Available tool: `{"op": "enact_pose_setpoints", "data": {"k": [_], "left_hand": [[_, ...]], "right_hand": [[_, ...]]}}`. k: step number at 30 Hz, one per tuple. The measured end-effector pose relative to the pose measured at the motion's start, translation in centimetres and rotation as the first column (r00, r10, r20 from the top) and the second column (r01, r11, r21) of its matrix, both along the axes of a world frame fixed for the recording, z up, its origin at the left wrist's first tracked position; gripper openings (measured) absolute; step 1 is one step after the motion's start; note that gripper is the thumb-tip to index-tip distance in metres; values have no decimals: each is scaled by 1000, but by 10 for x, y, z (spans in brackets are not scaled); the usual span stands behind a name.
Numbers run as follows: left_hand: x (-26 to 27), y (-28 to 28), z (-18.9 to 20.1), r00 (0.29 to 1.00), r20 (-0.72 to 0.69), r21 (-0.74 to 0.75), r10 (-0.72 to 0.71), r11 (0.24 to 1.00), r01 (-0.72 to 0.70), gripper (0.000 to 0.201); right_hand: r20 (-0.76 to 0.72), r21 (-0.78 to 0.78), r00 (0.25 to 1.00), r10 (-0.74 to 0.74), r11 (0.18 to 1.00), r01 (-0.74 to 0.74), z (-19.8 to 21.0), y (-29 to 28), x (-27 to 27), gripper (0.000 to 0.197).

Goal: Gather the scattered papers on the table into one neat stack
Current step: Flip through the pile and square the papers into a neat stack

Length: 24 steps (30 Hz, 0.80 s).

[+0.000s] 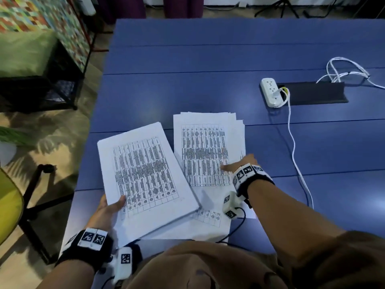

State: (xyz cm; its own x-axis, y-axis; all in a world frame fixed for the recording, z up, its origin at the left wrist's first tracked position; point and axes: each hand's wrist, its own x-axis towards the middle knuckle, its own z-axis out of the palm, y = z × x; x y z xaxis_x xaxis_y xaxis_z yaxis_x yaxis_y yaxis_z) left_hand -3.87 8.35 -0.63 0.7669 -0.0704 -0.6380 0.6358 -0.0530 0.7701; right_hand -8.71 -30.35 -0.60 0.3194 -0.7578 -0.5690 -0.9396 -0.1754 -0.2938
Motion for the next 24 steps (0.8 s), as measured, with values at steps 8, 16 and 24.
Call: {"op": "enact_pose_setpoints", "data": {"k": [8, 16, 24], "left_hand": [[10, 1, 7, 999, -44, 17, -22, 1000, 23, 45], [10, -8, 21, 997, -3, 123, -74, 990, 73, 46], [7, -11, 25, 998, -12, 10, -63, 998, 63, 46]], "right_hand": [[310, -261, 927, 213, 956, -132, 7, -8, -8, 45], [346, -399, 901, 263, 910, -112, 57, -48, 6, 24], [398, -696, 747, 532, 706, -132, 150, -30, 25, 24]]}}
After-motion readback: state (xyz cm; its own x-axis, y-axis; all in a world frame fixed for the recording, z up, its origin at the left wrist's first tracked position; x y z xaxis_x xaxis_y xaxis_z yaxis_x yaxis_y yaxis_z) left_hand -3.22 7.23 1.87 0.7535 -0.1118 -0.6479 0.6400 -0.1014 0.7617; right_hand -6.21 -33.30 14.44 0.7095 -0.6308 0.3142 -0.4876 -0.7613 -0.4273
